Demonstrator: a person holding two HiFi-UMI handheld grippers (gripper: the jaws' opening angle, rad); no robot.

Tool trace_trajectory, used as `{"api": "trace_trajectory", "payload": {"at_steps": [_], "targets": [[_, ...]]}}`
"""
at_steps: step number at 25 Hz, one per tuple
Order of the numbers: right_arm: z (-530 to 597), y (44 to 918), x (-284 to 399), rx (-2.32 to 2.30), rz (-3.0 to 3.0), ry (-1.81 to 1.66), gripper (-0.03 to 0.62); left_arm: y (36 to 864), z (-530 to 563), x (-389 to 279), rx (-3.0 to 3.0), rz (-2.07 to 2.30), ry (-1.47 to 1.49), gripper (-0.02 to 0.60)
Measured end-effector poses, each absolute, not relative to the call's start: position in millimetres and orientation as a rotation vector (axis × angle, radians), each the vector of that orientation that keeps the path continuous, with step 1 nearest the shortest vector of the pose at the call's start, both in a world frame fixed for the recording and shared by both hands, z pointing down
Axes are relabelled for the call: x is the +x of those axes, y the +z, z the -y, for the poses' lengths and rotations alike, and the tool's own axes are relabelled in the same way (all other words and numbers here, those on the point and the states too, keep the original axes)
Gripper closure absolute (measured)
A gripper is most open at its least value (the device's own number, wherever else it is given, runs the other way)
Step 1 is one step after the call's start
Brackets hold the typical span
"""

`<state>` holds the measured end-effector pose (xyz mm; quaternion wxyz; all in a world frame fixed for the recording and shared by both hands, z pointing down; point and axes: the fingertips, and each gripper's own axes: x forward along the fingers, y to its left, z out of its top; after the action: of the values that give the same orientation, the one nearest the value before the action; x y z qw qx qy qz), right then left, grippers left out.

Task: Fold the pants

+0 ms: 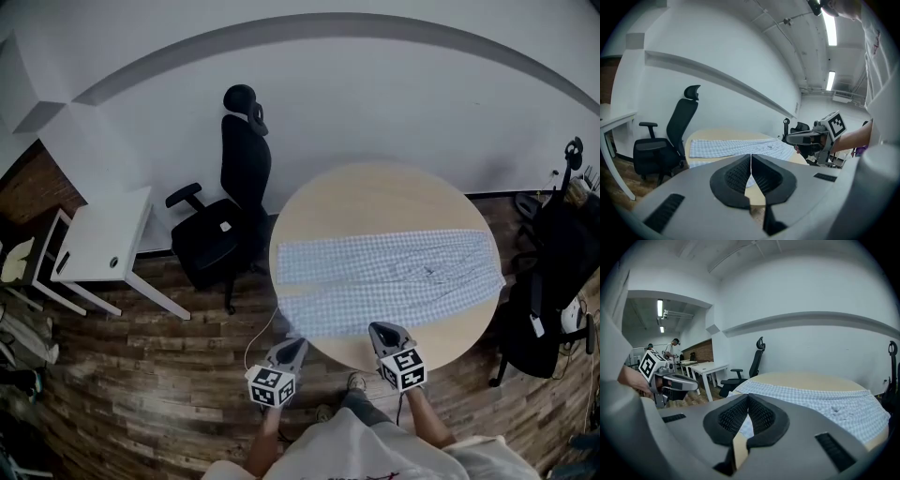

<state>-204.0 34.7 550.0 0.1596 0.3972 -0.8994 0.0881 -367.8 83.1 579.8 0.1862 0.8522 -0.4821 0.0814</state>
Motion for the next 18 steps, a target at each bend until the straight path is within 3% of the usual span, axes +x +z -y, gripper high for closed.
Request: {"api": "trace_trajectory", "payload": {"at_steps": [18], "targets": [[108.8,543.6,-170.9,1.019,2.68,0.269,0.565,566.9,44.4,-376.2,2.353,1.516,0.507,0.548]]}}
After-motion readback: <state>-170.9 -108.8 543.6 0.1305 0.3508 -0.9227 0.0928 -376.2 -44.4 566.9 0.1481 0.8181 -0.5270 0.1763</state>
